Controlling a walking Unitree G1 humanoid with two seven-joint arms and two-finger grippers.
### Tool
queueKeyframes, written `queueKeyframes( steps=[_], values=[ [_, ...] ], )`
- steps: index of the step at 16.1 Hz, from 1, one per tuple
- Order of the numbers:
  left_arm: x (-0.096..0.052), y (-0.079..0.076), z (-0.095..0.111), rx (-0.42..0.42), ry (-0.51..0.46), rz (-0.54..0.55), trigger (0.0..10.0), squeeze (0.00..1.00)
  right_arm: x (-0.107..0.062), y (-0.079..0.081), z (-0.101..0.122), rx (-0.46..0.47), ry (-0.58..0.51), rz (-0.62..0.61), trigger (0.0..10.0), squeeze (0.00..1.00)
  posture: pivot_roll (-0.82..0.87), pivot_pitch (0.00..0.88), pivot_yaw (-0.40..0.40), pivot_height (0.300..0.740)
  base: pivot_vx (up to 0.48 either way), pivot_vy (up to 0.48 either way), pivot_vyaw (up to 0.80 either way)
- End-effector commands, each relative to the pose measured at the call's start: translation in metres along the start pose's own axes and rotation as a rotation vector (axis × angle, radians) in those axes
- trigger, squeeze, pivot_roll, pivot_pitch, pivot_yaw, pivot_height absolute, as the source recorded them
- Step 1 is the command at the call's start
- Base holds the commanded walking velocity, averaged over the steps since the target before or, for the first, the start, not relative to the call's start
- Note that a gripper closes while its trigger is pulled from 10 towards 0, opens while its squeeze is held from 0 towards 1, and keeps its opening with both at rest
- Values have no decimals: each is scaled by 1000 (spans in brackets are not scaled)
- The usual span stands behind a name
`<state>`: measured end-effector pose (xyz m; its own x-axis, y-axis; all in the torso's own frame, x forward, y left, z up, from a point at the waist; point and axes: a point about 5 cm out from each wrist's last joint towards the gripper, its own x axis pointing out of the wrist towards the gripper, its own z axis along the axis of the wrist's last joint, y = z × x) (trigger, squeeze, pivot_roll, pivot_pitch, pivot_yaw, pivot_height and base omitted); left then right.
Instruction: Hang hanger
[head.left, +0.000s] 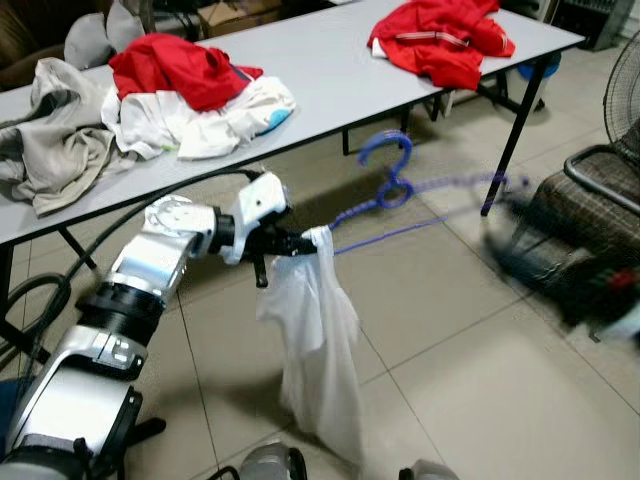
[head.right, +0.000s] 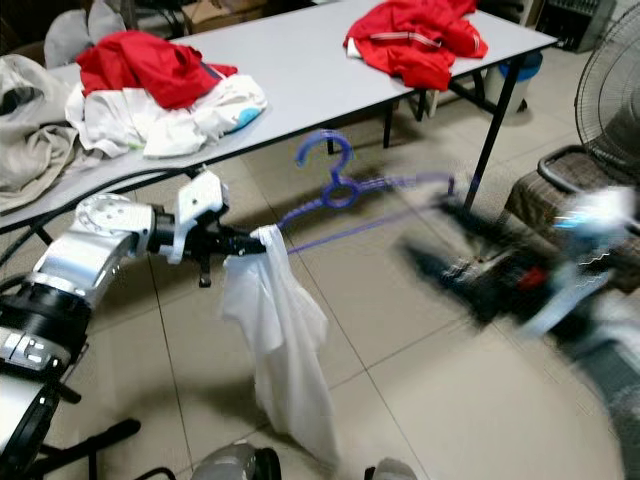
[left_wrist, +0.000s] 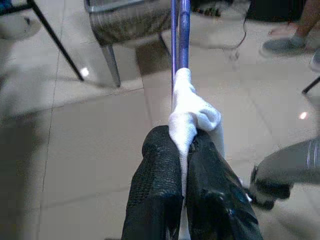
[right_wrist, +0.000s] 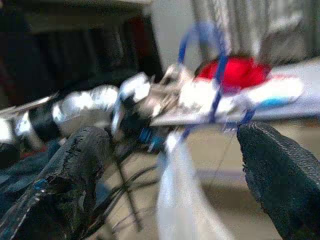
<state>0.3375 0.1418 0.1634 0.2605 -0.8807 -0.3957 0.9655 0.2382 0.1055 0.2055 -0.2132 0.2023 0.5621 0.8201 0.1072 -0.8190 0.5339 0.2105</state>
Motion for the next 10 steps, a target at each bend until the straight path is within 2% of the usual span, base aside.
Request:
queueKeyframes(
  steps=[1, 2, 5, 7, 8, 10],
  values=[
    [-9, 8, 24, 41, -102, -11, 0, 0, 5, -3, -19, 12, 95, -42, 10000, 1000, -191, 0, 131, 740, 0, 0, 0],
    [-12, 7, 32, 51, -136, -60, 0, 0, 8, -12, -40, 21, 167, -106, 10000, 1000, -188, 0, 131, 740, 0, 0, 0],
    [-14, 4, 41, 75, -158, -129, 0, 0, 8, -29, -66, 52, 218, -220, 10000, 1000, -176, 0, 122, 740, 0, 0, 0],
    [-11, 1, 56, 119, -198, -189, 0, 0, -7, -61, -89, 79, 231, -455, 10000, 1000, -163, 0, 110, 740, 0, 0, 0],
    [-10, -1, 62, 135, -214, -216, 0, 0, -11, -66, -92, 99, 203, -474, 10000, 1000, -157, 0, 105, 740, 0, 0, 0],
    [-6, -6, 70, 159, -224, -279, 0, 0, -10, -62, -84, 173, 53, -357, 10000, 1000, -151, 0, 102, 740, 0, 0, 0]
  ],
)
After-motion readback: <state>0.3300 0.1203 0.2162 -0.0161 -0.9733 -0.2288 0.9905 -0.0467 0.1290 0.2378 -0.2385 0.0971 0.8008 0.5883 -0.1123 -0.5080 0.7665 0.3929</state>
